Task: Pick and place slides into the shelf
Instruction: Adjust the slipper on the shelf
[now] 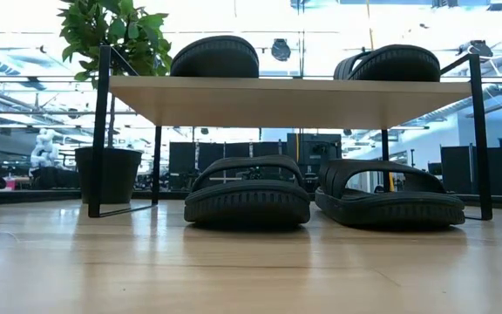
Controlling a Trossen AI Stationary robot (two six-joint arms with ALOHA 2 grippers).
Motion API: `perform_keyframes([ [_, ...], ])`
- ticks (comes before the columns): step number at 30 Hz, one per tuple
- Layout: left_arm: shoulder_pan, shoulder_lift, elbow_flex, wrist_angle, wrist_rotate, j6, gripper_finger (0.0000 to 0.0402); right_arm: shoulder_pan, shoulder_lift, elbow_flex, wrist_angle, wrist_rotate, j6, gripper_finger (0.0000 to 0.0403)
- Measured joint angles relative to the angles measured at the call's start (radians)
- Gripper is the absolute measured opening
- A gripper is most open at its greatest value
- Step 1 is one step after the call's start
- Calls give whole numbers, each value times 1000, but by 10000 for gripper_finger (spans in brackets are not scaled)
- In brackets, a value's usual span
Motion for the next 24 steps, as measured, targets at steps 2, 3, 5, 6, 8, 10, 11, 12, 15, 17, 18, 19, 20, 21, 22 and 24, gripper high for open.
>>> perform_keyframes([
  [2,-4,-1,0,5,-28,21,0,0,-33,0,-22,28,-25,0],
  [3,-3,-5,0,5,-39,25,0,0,-48,0,-31,47,-31,0],
  [5,10,-17,0,6,-48,8,0,-6,-71,-1,-48,86,-33,0],
  [6,25,-18,0,8,-53,-12,0,-12,-75,-2,-46,105,-30,0],
  [8,65,-16,0,-4,-76,-54,0,-23,-75,-4,-61,134,-30,0],
  [10,111,-8,0,-34,-88,-111,0,-35,-69,-5,-92,135,-21,0],
  [11,138,-4,0,-48,-87,-140,0,-40,-62,-7,-103,134,-19,0],
  [12,165,3,-1,-56,-85,-168,0,-48,-51,-12,-105,137,-19,0],
  [15,252,49,0,-76,-42,-215,0,-83,9,-27,-122,136,-27,0],
  [17,303,92,0,-64,20,-209,0,-118,60,-27,-115,136,-29,0],
  [18,329,113,-1,-58,57,-202,0,-138,82,-27,-115,135,-29,0],
  [19,352,132,-1,-51,94,-201,0,-159,104,-24,-116,136,-24,0],
  [20,374,149,3,-42,125,-203,0,-182,125,-19,-112,136,-15,0],
  [21,394,166,13,-42,156,-206,0,-204,144,-15,-109,136,-6,0],
  [22,410,183,19,-45,176,-210,0,-224,160,-14,-113,137,-2,0],
  [24,433,203,26,-53,220,-224,1,-257,179,-7,-128,138,11,0],
])
